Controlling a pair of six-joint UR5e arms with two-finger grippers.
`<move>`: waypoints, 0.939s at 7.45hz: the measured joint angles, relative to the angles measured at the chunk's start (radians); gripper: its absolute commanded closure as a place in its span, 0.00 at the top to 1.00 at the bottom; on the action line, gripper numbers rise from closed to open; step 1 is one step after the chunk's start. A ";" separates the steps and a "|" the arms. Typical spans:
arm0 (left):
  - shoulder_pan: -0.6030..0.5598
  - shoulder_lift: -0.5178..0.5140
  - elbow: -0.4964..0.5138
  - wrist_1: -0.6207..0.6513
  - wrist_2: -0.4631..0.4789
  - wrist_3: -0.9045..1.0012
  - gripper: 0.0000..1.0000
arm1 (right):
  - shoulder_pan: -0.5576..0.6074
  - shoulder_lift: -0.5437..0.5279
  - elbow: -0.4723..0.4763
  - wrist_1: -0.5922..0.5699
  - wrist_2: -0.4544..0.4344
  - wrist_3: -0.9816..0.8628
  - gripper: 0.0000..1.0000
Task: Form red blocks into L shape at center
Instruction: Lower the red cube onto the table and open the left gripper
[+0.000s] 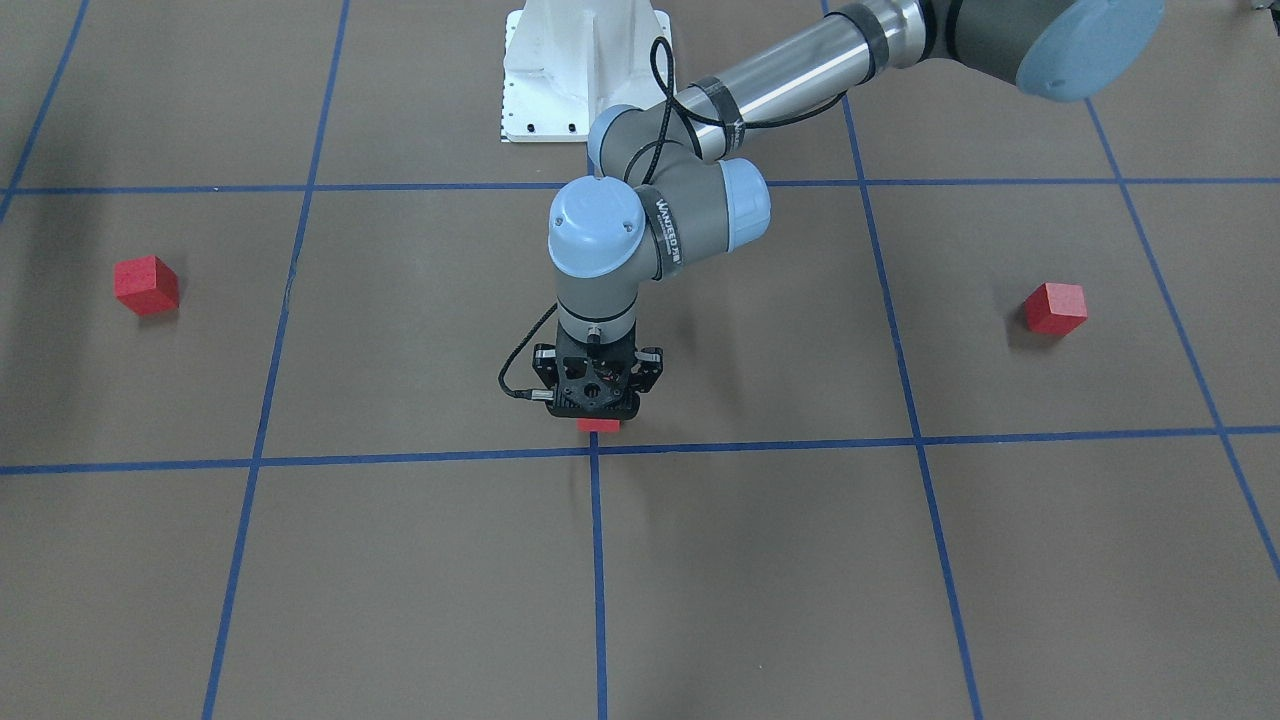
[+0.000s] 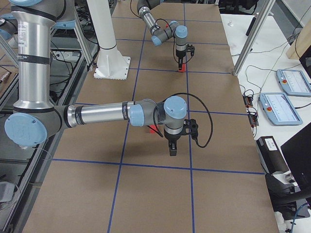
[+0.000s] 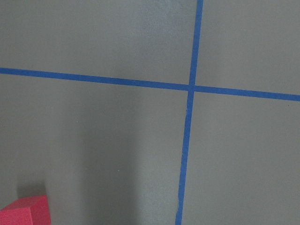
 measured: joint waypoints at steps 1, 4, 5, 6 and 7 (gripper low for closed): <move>0.001 0.000 0.000 -0.001 0.000 0.000 0.38 | 0.000 0.000 0.000 0.000 0.000 0.000 1.00; 0.006 0.001 0.013 -0.021 0.000 0.001 0.63 | 0.000 0.000 -0.001 0.000 0.000 0.000 1.00; 0.008 0.001 0.014 -0.024 0.000 0.001 0.82 | 0.000 0.000 -0.001 -0.001 0.000 0.001 1.00; 0.009 0.001 0.015 -0.025 0.000 0.000 0.90 | -0.001 0.000 -0.002 -0.001 0.000 0.000 1.00; 0.010 0.001 0.015 -0.026 0.000 0.000 0.98 | -0.001 0.000 -0.002 -0.001 0.000 0.000 1.00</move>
